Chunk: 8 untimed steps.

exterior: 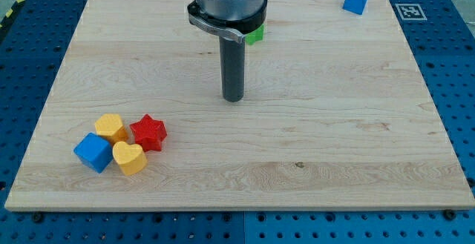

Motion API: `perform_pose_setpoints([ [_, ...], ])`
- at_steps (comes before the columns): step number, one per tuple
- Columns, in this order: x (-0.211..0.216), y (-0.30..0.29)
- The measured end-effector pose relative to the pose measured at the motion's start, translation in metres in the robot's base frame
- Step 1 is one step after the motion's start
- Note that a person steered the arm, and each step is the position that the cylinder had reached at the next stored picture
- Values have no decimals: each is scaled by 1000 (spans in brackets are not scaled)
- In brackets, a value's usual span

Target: Place the arm right to the red circle

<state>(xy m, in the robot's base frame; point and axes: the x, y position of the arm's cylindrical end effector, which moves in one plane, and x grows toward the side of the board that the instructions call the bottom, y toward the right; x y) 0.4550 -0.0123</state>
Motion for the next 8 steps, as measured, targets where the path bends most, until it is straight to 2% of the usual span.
perform_pose_setpoints([
  [2, 0, -10],
  [3, -7, -44],
  [4, -32, -62],
  [5, -75, -74],
  [6, -141, -80],
  [8, -157, -80],
])
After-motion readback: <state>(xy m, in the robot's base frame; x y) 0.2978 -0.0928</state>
